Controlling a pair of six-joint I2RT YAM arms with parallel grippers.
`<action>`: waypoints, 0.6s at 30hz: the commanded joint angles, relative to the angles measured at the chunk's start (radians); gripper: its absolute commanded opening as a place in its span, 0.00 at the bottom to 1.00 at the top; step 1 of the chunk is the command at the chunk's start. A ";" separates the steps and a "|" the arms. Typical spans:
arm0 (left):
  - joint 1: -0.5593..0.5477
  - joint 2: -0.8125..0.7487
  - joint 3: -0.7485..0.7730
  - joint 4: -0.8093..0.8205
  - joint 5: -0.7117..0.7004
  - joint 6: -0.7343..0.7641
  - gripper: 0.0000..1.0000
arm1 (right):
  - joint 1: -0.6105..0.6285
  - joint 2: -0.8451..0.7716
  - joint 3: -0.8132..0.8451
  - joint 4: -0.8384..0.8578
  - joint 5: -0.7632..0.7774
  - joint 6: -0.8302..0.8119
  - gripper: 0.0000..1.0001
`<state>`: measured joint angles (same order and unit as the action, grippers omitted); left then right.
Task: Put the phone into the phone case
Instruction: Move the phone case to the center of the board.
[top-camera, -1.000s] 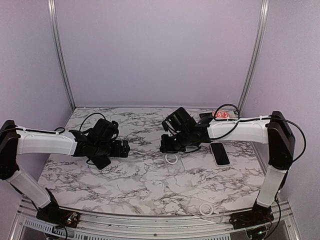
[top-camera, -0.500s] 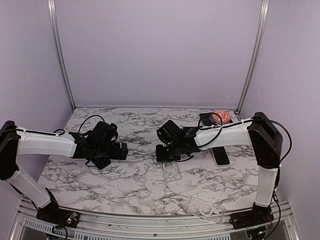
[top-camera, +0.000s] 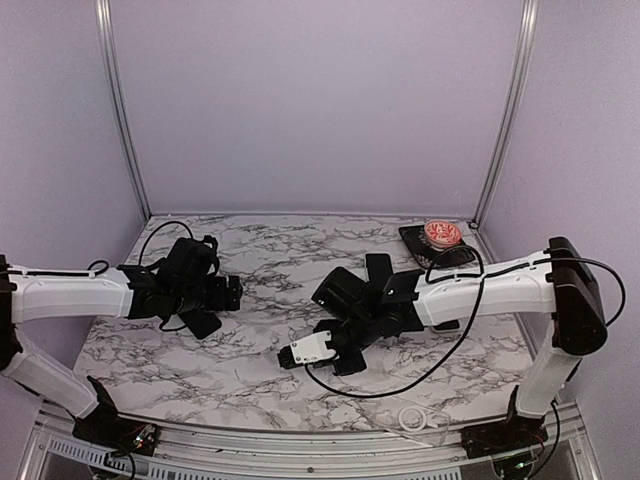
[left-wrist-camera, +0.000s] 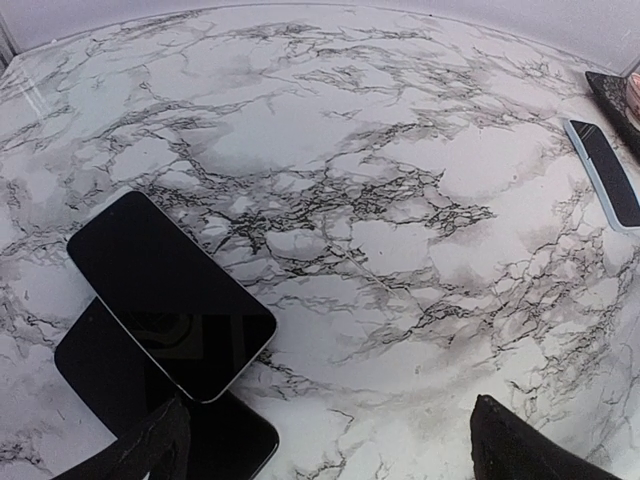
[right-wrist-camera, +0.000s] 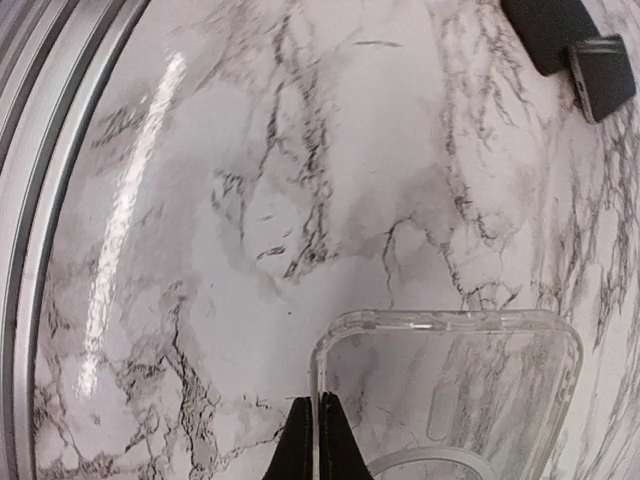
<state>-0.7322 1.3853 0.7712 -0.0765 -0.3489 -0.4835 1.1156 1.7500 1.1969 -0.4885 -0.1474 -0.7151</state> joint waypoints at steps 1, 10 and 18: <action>0.021 -0.038 -0.020 0.009 -0.014 0.030 0.99 | 0.040 -0.014 -0.028 -0.162 -0.031 -0.519 0.00; 0.022 0.048 -0.006 0.020 0.113 -0.019 0.99 | 0.143 0.132 0.073 -0.228 0.139 -0.622 0.05; 0.014 0.057 -0.016 0.081 0.229 0.010 0.99 | 0.144 0.062 0.060 -0.119 0.132 -0.554 0.53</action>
<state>-0.7143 1.4601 0.7597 -0.0677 -0.1932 -0.4934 1.2583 1.8824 1.2392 -0.6701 -0.0158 -1.2995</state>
